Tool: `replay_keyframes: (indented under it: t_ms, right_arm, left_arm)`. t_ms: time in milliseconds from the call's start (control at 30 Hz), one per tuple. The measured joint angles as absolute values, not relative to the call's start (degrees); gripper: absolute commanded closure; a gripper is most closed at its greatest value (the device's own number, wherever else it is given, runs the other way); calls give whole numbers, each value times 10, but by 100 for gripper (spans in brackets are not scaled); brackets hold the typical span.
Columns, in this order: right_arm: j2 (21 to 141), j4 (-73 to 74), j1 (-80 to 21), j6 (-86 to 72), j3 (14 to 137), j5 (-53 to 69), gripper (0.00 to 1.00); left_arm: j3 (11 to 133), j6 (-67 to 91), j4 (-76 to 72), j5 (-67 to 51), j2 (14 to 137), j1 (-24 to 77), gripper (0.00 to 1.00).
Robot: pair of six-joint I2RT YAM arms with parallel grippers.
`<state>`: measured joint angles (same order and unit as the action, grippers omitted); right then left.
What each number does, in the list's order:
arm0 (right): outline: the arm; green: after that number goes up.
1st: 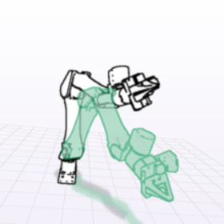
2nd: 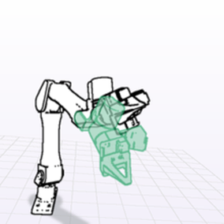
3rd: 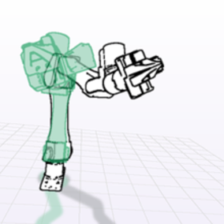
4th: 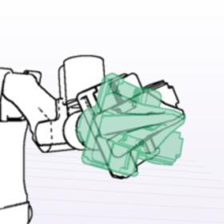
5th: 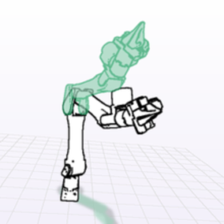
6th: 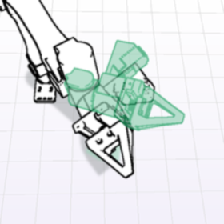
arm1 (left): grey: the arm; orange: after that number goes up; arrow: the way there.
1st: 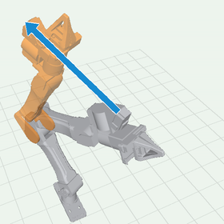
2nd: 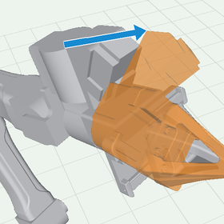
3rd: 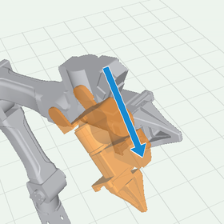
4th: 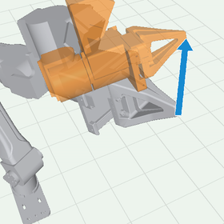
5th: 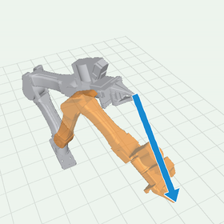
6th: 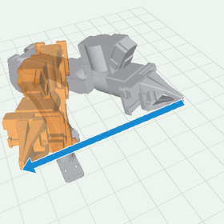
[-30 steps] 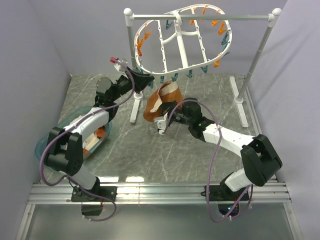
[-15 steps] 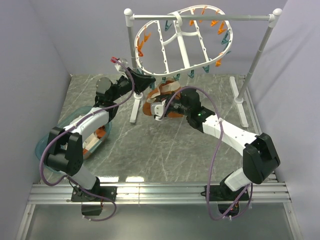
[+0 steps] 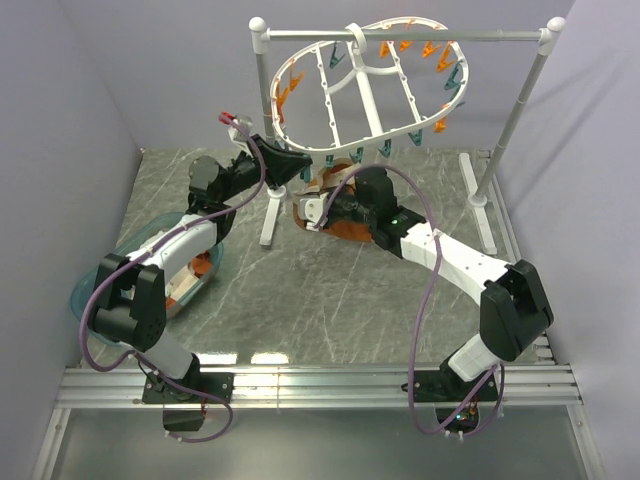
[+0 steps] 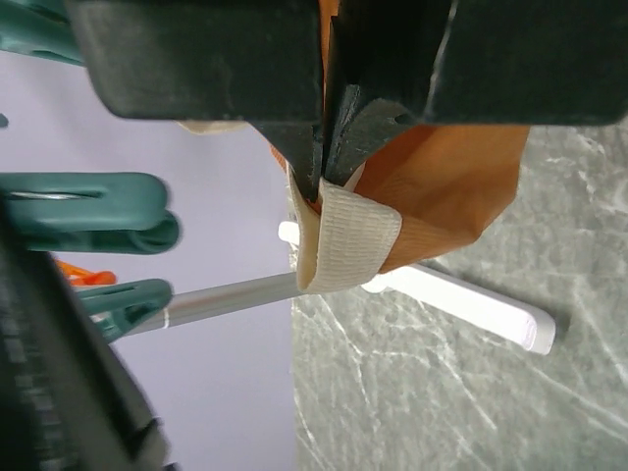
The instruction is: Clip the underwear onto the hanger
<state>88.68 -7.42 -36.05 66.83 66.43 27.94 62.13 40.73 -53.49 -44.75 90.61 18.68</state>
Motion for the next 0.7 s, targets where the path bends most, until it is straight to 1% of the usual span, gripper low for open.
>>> replay_keyframes:
  t_ms: [700]
  right_arm:
    - [887,-90,-360,623,698,257,100]
  left_arm:
    - [620,427,-551,-488,919,183,100]
